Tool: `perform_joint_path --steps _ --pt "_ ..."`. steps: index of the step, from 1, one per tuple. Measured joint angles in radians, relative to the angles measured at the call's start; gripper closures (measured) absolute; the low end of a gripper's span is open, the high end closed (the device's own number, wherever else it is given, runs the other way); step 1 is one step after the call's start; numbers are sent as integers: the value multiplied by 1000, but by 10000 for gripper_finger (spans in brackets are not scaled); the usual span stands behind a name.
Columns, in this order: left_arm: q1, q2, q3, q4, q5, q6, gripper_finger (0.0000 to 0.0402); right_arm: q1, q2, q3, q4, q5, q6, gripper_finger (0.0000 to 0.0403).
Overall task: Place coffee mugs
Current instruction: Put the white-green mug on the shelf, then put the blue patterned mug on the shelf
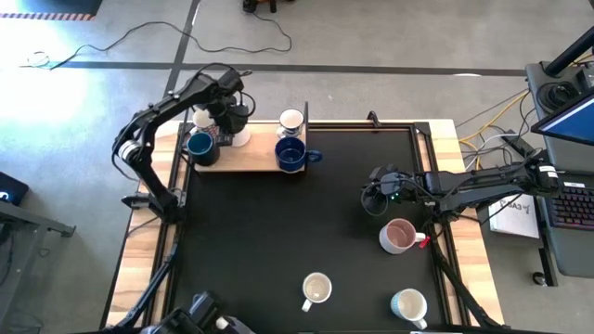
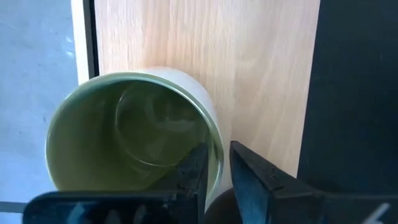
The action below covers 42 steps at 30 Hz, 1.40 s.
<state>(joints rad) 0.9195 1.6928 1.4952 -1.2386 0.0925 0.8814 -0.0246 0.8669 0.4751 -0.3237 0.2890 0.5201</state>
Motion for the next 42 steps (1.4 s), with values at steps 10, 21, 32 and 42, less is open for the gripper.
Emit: perform_joint_path --steps 10,21,32,42 --pt "-23 -50 -1 9 19 -16 339 0 0 0 0 0 0 335" --pt "-264 -110 -1 22 31 -222 339 0 0 0 0 0 0 335" --pt "-655 -110 -4 74 32 -524 339 0 0 0 0 0 0 335" --pt "-929 -109 -52 267 -73 -893 339 0 0 0 0 0 0 335"
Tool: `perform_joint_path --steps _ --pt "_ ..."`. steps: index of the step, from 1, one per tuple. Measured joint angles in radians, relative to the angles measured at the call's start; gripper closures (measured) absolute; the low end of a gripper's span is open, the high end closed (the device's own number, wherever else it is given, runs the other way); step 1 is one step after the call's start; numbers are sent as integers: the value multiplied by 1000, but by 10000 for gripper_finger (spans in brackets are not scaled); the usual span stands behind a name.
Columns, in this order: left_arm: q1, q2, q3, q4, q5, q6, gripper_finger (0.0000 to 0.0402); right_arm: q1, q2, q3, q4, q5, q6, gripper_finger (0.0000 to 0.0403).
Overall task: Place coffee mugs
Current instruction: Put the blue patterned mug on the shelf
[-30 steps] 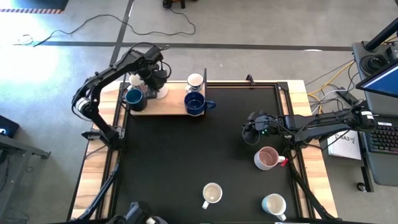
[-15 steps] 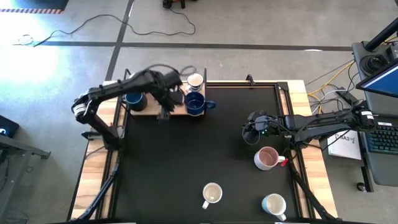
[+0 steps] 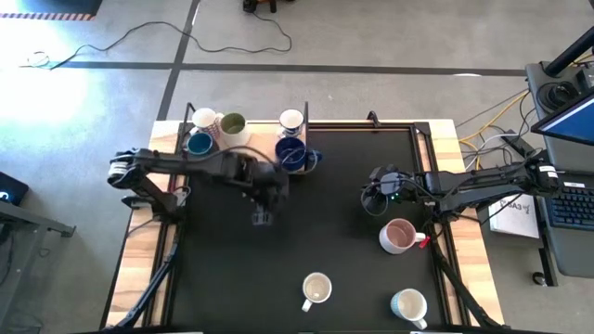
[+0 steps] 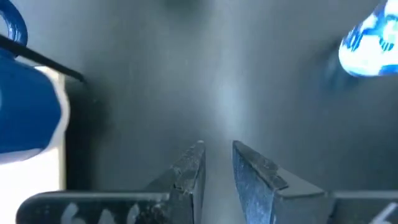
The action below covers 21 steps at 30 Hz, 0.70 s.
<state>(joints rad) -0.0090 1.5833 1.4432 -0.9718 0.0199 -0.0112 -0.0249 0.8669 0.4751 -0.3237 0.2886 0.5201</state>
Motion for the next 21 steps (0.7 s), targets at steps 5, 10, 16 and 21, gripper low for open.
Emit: perform_joint_path --steps 5,10,16,21 --pt "-74 0 0 45 -188 -213 339 0 0 0 0 0 0 335" --pt "-117 -13 0 13 -188 -298 339 0 0 0 0 0 0 335" --pt "-186 6 -2 14 -195 -404 339 0 0 0 0 0 0 335" --pt "-257 16 -2 20 -219 -522 339 0 0 0 0 0 0 335"
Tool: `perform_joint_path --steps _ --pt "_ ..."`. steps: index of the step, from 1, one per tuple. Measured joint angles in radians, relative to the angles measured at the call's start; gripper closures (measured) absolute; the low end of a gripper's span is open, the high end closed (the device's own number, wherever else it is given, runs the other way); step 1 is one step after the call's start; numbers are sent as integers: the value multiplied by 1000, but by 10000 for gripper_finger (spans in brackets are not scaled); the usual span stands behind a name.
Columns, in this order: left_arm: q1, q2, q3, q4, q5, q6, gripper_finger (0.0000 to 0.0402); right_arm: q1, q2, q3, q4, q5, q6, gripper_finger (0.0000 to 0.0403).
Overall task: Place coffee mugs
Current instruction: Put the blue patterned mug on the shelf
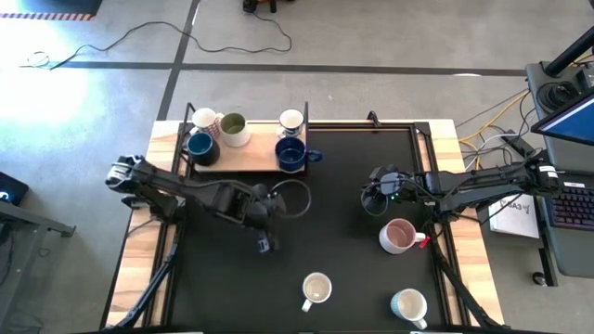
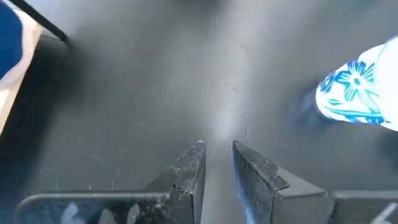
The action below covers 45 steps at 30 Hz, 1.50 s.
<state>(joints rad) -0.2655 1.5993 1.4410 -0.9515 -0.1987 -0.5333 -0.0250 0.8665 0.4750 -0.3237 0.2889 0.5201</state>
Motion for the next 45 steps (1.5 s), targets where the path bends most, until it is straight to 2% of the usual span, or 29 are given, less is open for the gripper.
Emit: perform_joint_path --steps 4,10,15,19,24,30,32,37,41,45 --pt "-55 0 0 1 -66 -106 339 0 0 0 3 0 0 335" --pt "-117 2 0 1 -93 -239 339 0 0 0 77 0 0 335" --pt "-140 3 0 1 -136 -316 339 0 0 0 68 0 0 335" --pt "-147 3 0 1 -148 -322 339 1 3 0 65 -9 65 335" --pt "-148 3 0 -1 -151 -322 339 1 18 0 92 -90 109 335" --pt "-172 3 0 -49 -152 -327 339 0 49 0 269 -95 199 335" --pt "-180 3 0 -63 -152 -341 339 0 51 1 283 -171 288 335" --pt "-201 3 0 -93 -152 -348 339 11 80 3 357 -454 474 335" --pt "-218 3 0 -140 -159 -379 339 63 125 73 284 -480 482 335" --pt "-246 3 -3 -187 -186 -447 339 115 193 218 87 -455 405 335"
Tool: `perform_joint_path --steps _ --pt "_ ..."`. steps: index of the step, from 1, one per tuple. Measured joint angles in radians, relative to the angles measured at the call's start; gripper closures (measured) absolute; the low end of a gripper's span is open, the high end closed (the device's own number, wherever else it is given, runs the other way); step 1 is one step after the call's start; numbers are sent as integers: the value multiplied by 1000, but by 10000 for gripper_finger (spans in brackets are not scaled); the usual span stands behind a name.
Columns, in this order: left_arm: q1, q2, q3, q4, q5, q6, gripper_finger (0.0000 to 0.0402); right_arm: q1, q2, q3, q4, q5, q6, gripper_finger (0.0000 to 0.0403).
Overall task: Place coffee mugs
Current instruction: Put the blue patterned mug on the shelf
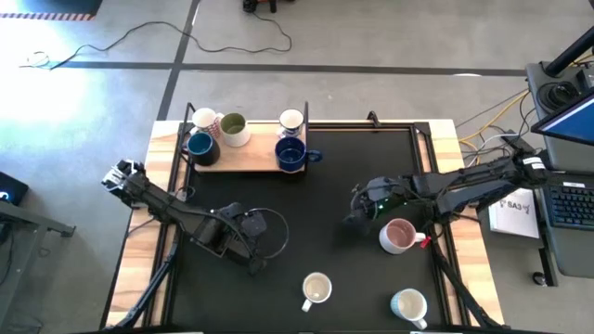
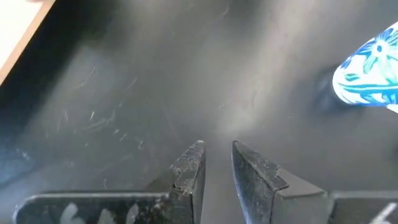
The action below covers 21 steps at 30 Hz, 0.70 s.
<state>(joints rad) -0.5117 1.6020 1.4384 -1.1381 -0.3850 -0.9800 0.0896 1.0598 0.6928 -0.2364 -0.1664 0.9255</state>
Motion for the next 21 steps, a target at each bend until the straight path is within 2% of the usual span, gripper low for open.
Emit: perform_joint_path --steps 4,6,12,18,21 --pt "-33 0 -1 -20 -1 -43 339 28 79 145 -233 34 -53 335" --pt "-45 0 -1 -21 -1 -54 339 34 111 184 -284 14 -53 335" --pt "-84 0 -1 -41 -3 -81 339 81 203 262 -276 -77 -2 315" --pt "-125 0 -1 -118 -43 -170 339 158 311 387 -296 -80 12 270" --pt "-146 0 -1 -129 -53 -190 339 194 378 460 -336 -51 40 262"
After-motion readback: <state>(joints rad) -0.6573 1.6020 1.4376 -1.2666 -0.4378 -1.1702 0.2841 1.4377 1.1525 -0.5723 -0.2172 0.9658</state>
